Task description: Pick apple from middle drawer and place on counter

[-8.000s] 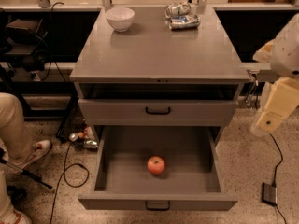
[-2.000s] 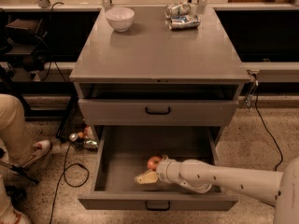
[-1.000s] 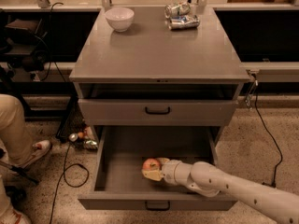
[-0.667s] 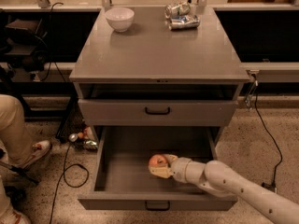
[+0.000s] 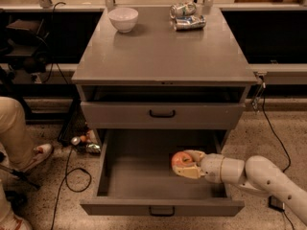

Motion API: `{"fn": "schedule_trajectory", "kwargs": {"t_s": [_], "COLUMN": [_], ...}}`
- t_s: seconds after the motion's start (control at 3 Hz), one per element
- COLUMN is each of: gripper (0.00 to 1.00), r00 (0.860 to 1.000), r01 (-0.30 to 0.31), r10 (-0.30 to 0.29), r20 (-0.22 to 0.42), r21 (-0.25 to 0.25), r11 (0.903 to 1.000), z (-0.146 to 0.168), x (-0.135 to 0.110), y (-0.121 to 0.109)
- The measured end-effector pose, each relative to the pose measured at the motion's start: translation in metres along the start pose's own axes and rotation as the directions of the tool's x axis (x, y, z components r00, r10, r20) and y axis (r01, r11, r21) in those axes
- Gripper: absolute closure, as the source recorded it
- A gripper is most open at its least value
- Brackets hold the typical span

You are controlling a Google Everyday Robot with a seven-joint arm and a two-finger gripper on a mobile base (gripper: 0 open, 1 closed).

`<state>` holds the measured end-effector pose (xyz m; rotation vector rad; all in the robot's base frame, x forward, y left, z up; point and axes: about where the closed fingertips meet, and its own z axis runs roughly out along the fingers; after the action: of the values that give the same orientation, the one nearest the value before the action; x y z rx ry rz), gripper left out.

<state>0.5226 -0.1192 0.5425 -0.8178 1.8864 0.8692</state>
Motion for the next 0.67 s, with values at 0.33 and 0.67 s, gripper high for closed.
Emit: {"fn": "schedule_trajectory", "kwargs": {"t_s": [0.33, 0.67], "gripper": [1.0, 1.0], "r00": [1.0, 0.997], "r01": [0.0, 0.073], "r10": [0.0, -0.074], "r20": [0.0, 0.002], "r21": [0.0, 0.037], "r11": [1.0, 0.9966], "z": [0.0, -0.021], "x": [0.0, -0.031], "y": [0.0, 0.001]}}
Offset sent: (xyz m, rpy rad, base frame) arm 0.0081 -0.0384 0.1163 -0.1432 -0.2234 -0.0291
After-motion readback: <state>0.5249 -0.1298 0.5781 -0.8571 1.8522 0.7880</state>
